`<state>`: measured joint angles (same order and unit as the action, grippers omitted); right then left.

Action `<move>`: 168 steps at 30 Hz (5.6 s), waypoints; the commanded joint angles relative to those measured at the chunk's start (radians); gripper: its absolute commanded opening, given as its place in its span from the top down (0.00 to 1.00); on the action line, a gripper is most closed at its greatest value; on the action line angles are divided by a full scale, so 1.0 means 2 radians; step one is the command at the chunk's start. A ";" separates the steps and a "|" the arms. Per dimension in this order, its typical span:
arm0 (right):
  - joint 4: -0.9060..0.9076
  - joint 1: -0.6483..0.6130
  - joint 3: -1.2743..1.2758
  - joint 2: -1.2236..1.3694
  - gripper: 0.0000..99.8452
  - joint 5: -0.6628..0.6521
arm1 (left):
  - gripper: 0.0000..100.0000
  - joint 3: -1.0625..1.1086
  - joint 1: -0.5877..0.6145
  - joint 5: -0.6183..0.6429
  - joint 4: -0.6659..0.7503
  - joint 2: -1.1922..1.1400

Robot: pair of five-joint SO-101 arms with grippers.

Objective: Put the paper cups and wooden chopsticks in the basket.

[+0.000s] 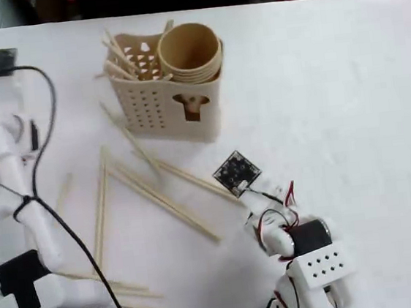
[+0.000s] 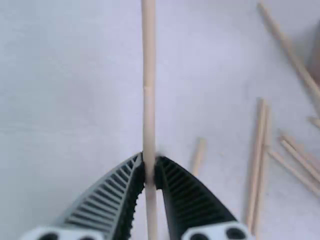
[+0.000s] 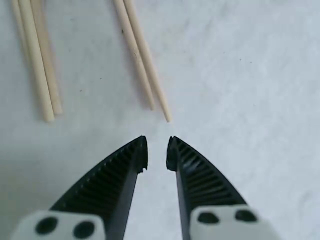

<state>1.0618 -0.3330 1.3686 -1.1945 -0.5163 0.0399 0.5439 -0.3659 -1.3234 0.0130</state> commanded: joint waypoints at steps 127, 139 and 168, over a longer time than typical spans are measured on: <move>-0.010 0.002 -0.002 -0.006 0.92 0.001 | 0.98 -0.140 0.120 -0.274 -0.041 -0.391; -0.010 0.002 -0.002 -0.006 0.92 0.001 | 0.98 -0.139 0.071 -0.198 -0.074 -0.138; -0.009 0.002 -0.002 -0.006 0.92 0.001 | 0.98 -0.332 -0.336 0.093 0.094 0.129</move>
<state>1.0618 -0.3330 1.3686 -1.1945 -0.5163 -0.6015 -0.0775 -0.2309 -1.2375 0.2386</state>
